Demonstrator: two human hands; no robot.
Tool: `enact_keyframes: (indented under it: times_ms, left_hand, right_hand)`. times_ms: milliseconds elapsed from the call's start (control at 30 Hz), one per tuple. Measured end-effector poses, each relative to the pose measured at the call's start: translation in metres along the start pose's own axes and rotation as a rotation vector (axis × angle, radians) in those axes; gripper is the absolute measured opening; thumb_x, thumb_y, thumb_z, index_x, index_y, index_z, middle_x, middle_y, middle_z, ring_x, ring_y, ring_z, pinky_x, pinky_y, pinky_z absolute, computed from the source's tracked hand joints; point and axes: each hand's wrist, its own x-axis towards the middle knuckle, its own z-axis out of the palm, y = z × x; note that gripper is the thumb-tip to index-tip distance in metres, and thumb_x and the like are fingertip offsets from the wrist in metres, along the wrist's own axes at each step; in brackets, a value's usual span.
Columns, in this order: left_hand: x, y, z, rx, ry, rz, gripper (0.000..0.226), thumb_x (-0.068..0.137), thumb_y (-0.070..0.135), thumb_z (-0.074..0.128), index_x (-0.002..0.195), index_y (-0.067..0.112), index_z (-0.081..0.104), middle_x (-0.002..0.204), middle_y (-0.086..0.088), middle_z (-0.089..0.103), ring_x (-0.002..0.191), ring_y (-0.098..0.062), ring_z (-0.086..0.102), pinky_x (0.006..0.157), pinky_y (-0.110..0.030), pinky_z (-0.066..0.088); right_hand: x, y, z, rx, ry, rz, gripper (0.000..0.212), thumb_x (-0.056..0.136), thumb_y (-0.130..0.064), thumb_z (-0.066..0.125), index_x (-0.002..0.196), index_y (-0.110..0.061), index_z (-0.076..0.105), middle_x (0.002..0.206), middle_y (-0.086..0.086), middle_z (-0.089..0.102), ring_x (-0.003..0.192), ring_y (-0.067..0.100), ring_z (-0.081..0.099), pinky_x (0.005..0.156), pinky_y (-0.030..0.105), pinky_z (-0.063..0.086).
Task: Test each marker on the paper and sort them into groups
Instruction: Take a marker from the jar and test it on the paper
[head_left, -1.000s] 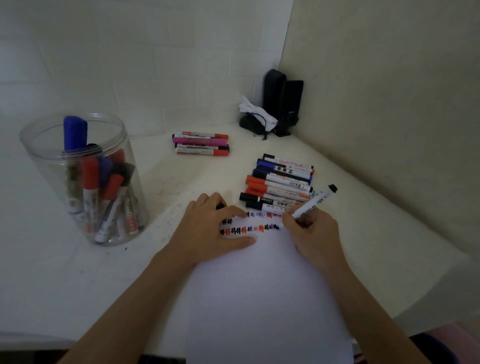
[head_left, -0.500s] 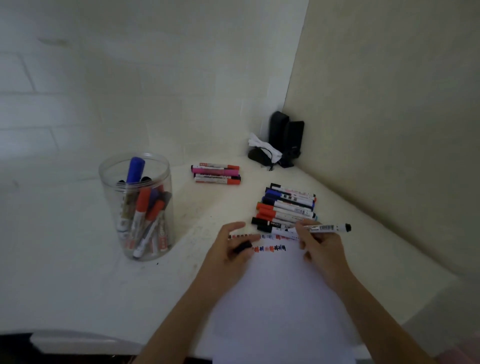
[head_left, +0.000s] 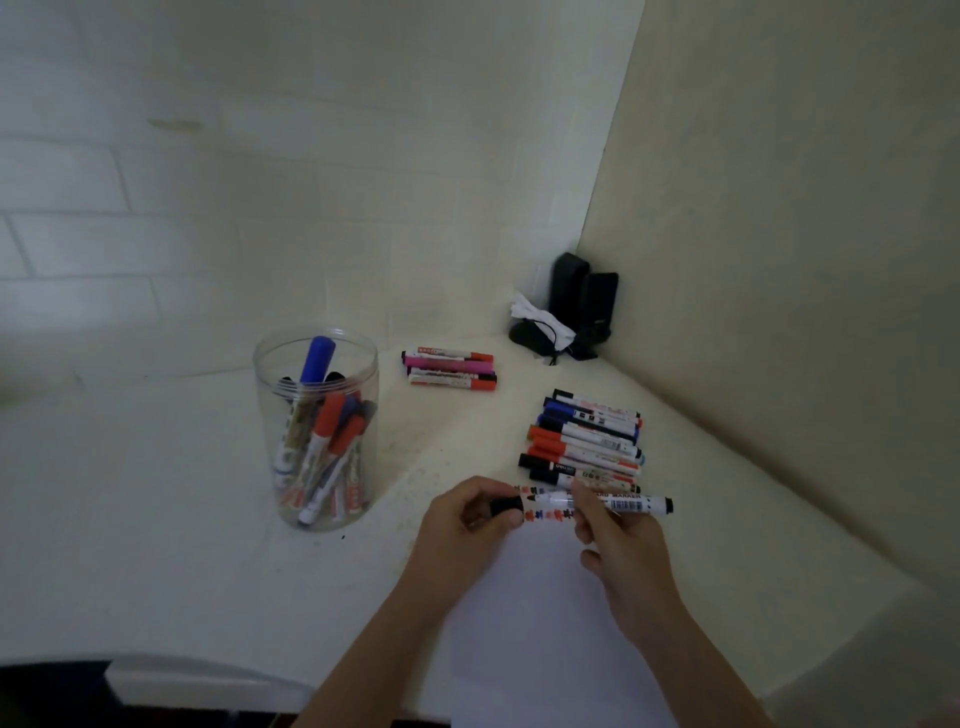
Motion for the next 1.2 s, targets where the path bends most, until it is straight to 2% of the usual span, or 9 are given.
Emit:
enact_keyframes:
  times_ms: [100, 333, 533, 667, 800, 933, 1000, 1100, 1200]
  left_hand:
    - [0.0, 0.0, 0.002, -0.052, -0.016, -0.003, 0.018, 0.08, 0.003, 0.072, 0.095, 0.013, 0.072, 0.083, 0.009, 0.07, 0.076, -0.001, 0.062, 0.072, -0.011, 0.045]
    - [0.002, -0.004, 0.002, -0.134, 0.013, -0.032, 0.016, 0.08, 0.002, 0.073, 0.094, 0.009, 0.07, 0.088, 0.001, 0.073, 0.083, -0.011, 0.068, 0.074, -0.016, 0.049]
    - [0.002, -0.005, 0.003, -0.105, -0.009, 0.03, 0.017, 0.077, -0.001, 0.074, 0.092, 0.007, 0.072, 0.087, 0.003, 0.074, 0.082, -0.01, 0.069, 0.075, -0.015, 0.05]
    - [0.003, -0.008, 0.002, -0.127, 0.017, 0.04, 0.016, 0.076, -0.001, 0.075, 0.091, 0.006, 0.073, 0.087, 0.0, 0.074, 0.082, -0.014, 0.07, 0.075, -0.019, 0.052]
    - [0.004, -0.011, 0.003, -0.092, 0.02, 0.031, 0.014, 0.076, 0.004, 0.077, 0.088, 0.01, 0.075, 0.085, -0.001, 0.074, 0.08, -0.017, 0.069, 0.075, -0.023, 0.054]
    - [0.004, -0.002, 0.003, -0.098, -0.012, 0.02, 0.016, 0.076, 0.003, 0.077, 0.091, 0.007, 0.075, 0.087, 0.001, 0.075, 0.082, -0.013, 0.07, 0.075, -0.019, 0.052]
    - [0.002, 0.004, 0.002, -0.137, -0.023, -0.005, 0.018, 0.076, 0.0, 0.076, 0.093, 0.004, 0.072, 0.089, -0.001, 0.075, 0.085, -0.012, 0.07, 0.075, -0.017, 0.051]
    - [0.0, 0.016, -0.006, -0.205, -0.028, -0.034, 0.02, 0.074, -0.002, 0.076, 0.092, 0.004, 0.07, 0.089, -0.003, 0.074, 0.086, -0.016, 0.069, 0.074, -0.018, 0.05]
    - [-0.002, 0.037, -0.021, -0.222, -0.075, -0.01, 0.019, 0.078, 0.004, 0.074, 0.096, 0.006, 0.066, 0.089, -0.002, 0.072, 0.085, -0.015, 0.067, 0.075, -0.024, 0.052]
  right_hand:
    - [-0.002, -0.001, 0.0, 0.015, -0.009, -0.009, 0.015, 0.088, -0.022, 0.069, 0.079, -0.013, 0.063, 0.063, 0.002, 0.051, 0.058, 0.011, 0.042, 0.046, 0.022, 0.028]
    - [-0.003, -0.001, 0.001, 0.008, -0.024, 0.008, 0.016, 0.087, -0.023, 0.07, 0.083, -0.009, 0.064, 0.066, 0.003, 0.054, 0.059, 0.01, 0.044, 0.047, 0.022, 0.028]
    - [-0.005, 0.001, 0.007, -0.036, -0.061, 0.01, 0.022, 0.086, -0.025, 0.072, 0.086, -0.002, 0.072, 0.065, 0.003, 0.065, 0.059, 0.009, 0.053, 0.048, 0.021, 0.037]
    - [-0.004, 0.005, 0.011, -0.045, -0.047, -0.017, 0.02, 0.084, -0.025, 0.073, 0.083, -0.006, 0.074, 0.066, 0.004, 0.068, 0.061, 0.012, 0.058, 0.059, 0.022, 0.049]
    - [-0.005, 0.005, 0.016, -0.068, -0.069, -0.003, 0.019, 0.084, -0.027, 0.073, 0.077, -0.009, 0.072, 0.063, 0.003, 0.065, 0.059, 0.01, 0.057, 0.061, 0.022, 0.049]
    - [-0.009, -0.005, 0.014, 0.0, -0.111, 0.087, 0.016, 0.084, -0.022, 0.073, 0.083, -0.006, 0.072, 0.066, 0.006, 0.061, 0.064, 0.014, 0.054, 0.065, 0.028, 0.048]
    - [-0.013, -0.01, 0.01, 0.037, -0.124, 0.135, 0.02, 0.083, -0.027, 0.074, 0.085, -0.007, 0.071, 0.067, 0.006, 0.056, 0.061, 0.013, 0.05, 0.059, 0.028, 0.045]
    - [-0.019, -0.02, -0.001, 0.151, -0.048, 0.19, 0.028, 0.082, -0.034, 0.074, 0.091, -0.008, 0.069, 0.067, 0.002, 0.056, 0.055, 0.011, 0.046, 0.049, 0.024, 0.037]
    - [-0.025, -0.028, -0.014, 0.204, -0.088, 0.161, 0.028, 0.082, -0.029, 0.072, 0.099, -0.007, 0.069, 0.073, 0.005, 0.062, 0.061, 0.012, 0.051, 0.052, 0.024, 0.041]
